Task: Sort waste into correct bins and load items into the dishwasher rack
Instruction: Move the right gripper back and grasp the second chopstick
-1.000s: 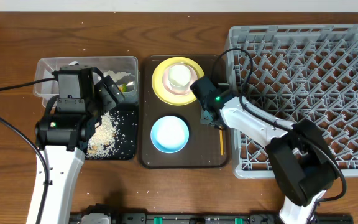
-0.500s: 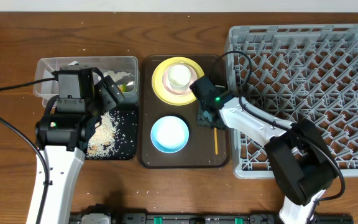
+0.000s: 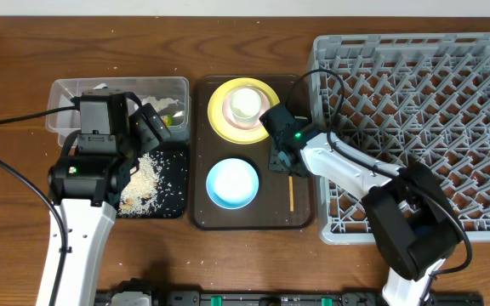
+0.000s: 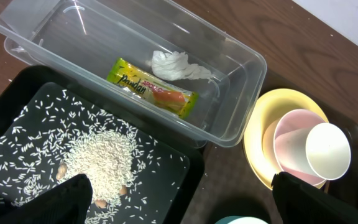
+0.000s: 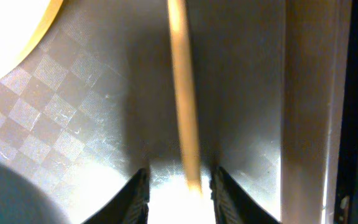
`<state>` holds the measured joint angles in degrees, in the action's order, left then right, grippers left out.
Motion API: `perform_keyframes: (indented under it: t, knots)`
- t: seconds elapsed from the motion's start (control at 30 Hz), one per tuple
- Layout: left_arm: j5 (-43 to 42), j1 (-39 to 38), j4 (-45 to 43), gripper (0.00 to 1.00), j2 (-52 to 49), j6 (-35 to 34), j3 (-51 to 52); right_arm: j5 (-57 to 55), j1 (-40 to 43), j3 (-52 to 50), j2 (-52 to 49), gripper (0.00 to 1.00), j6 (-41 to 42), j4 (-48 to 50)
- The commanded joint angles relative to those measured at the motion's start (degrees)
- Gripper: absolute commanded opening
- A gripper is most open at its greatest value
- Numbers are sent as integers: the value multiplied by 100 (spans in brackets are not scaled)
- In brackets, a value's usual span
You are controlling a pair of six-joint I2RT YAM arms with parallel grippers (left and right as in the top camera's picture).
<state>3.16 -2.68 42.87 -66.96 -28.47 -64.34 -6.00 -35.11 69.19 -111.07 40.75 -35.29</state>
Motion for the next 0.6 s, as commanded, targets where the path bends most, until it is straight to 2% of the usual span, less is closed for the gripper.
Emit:
perform_keyframes:
  t: [0.0, 0.3, 0.5, 0.57]
  knots:
    - [31, 24, 0, 95, 24, 35, -72, -83, -59, -57, -157, 25, -72, 0]
    - [33, 24, 0, 95, 24, 35, -72, -59, -61, -57, -157, 12, -205, 39]
    - [31, 24, 0, 95, 24, 35, -72, -59, -70, -57, -157, 8, -203, 39]
    - [31, 24, 0, 95, 24, 35, -72, -61, -96, -57, -157, 1, -205, 42]
